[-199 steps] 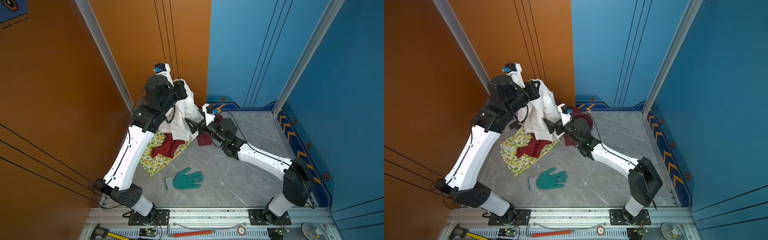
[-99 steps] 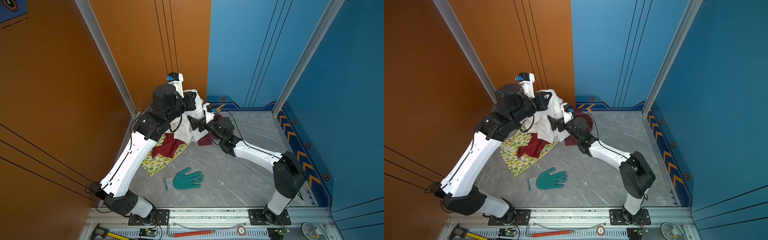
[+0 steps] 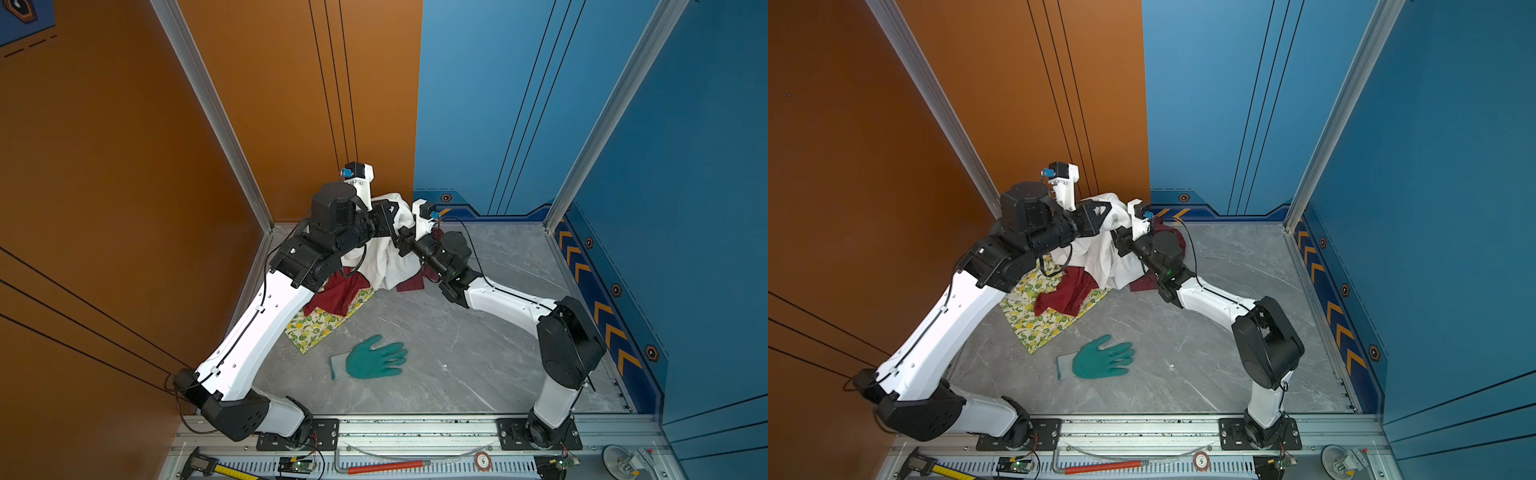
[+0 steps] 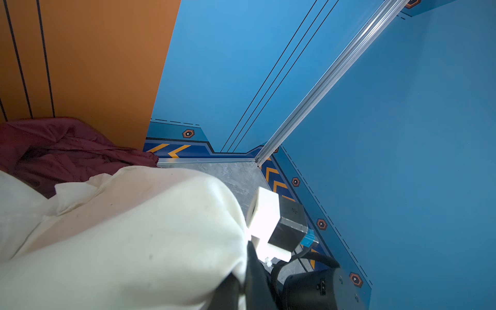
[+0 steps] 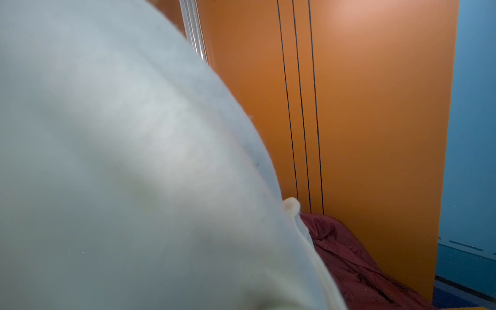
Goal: Pick out a specific cloth from the pile
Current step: 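Pull the white shirt away from the pile with the right gripper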
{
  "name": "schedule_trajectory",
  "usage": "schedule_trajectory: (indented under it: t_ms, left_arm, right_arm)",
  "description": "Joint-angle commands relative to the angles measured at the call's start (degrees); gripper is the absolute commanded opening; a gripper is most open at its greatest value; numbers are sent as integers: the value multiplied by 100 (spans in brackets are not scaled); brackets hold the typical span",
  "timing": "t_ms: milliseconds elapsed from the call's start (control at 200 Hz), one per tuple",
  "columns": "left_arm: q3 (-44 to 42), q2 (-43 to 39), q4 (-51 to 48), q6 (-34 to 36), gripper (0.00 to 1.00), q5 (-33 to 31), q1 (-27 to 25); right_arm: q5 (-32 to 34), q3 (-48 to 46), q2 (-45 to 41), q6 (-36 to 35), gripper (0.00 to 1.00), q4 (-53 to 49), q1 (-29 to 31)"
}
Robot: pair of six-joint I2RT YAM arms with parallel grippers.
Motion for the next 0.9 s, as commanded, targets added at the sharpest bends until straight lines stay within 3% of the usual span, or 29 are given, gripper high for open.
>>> schedule_trajectory:
  t_ms: [0, 70, 355, 466, 736, 896]
  left_arm:
    - [-127, -258, 188, -99, 0, 141, 132]
    - [-217, -296, 219, -110, 0, 196, 194]
    - [-881, -587, 292, 57, 4, 82, 517]
    - [-1198, -717, 410, 116, 17, 176, 653]
    - [-1881, -912, 710, 482, 60, 456, 830]
    - [-2120, -879, 794, 854, 72, 530, 867]
  right_arm:
    - [-135, -71, -192, 303, 18, 430, -30]
    - [-33, -187, -293, 417, 0, 472, -51]
    - [264, -373, -754, 847, 0, 60, -130]
    - [424, -244, -946, 960, 0, -421, -163]
    - [566, -139, -1408, 1591, 0, -919, -459]
    - [600, -91, -1735, 1766, 0, -1303, -756]
